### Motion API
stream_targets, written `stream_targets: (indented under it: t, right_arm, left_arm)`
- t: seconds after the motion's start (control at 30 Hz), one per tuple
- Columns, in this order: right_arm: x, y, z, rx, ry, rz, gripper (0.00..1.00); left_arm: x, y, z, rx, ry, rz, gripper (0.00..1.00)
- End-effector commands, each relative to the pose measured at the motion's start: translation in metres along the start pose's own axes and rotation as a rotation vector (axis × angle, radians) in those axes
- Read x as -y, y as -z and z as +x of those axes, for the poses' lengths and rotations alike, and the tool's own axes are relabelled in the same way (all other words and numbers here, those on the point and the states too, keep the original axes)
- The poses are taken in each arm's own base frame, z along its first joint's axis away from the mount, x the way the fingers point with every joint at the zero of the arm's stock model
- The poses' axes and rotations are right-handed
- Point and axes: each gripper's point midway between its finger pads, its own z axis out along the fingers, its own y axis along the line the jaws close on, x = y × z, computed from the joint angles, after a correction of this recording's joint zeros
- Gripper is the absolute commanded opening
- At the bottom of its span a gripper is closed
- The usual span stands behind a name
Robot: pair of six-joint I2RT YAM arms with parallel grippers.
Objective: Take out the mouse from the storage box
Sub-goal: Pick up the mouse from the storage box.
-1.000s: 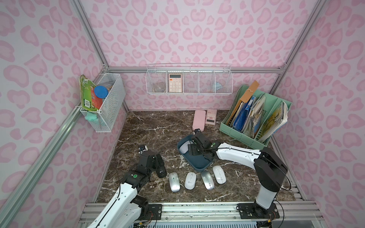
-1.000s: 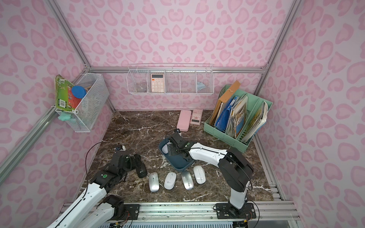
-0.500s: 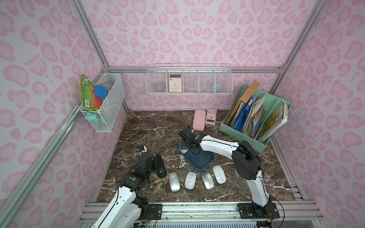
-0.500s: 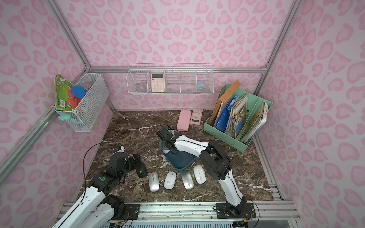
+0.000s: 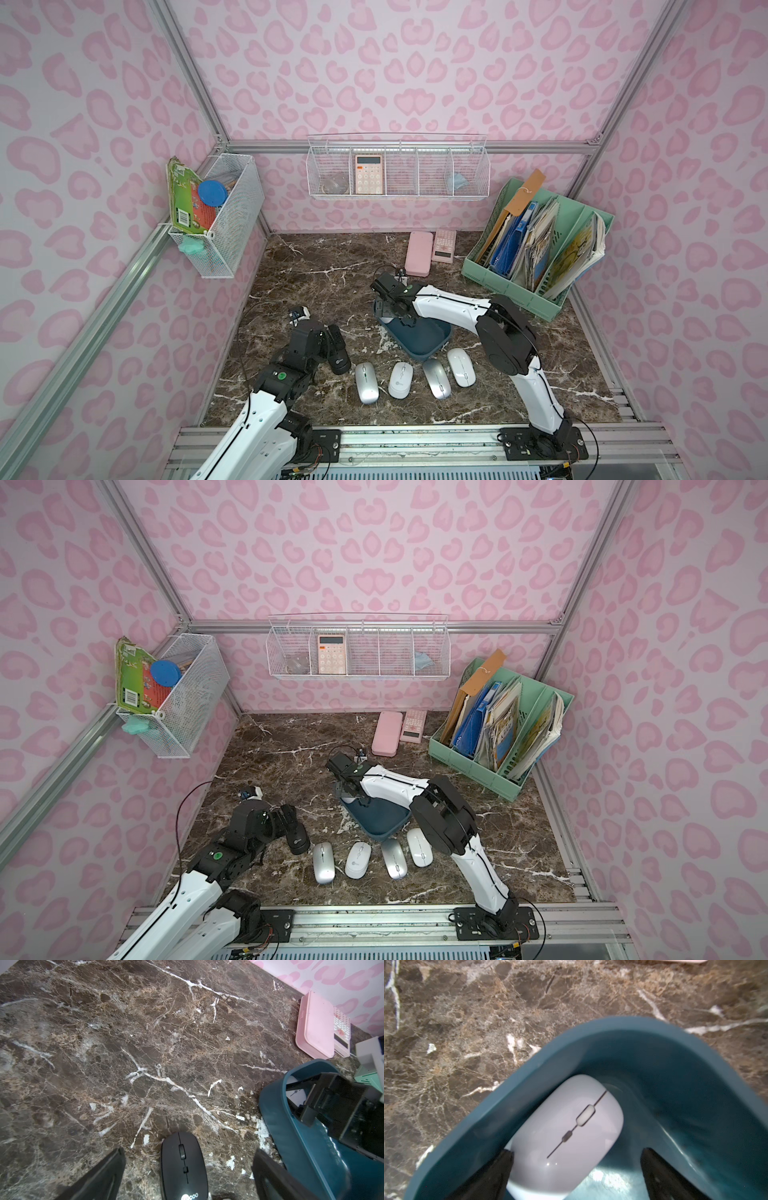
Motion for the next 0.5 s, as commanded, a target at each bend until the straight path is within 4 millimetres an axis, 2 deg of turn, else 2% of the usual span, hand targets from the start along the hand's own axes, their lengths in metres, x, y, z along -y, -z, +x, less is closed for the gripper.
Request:
stream_targets:
  t: [0.0,0.33,0.47]
  right_arm:
    - [0.005,-0.002,0.0,-0.007,0.006,0.018,0.99]
    - [0.033,0.005,0.01,-0.007,-0.01,0.069,0.92]
    - [0.038,0.011,0.013,0.006,-0.02,0.062,0.89]
  left_arm:
    - [0.004,0.0,-0.005,0.017,-0.009,0.015,0.99]
    - [0.004,-0.001,-0.005,0.017,-0.01,0.014,0.99]
    - [0.004,-0.001,-0.004,0.015,-0.01,0.013,0.99]
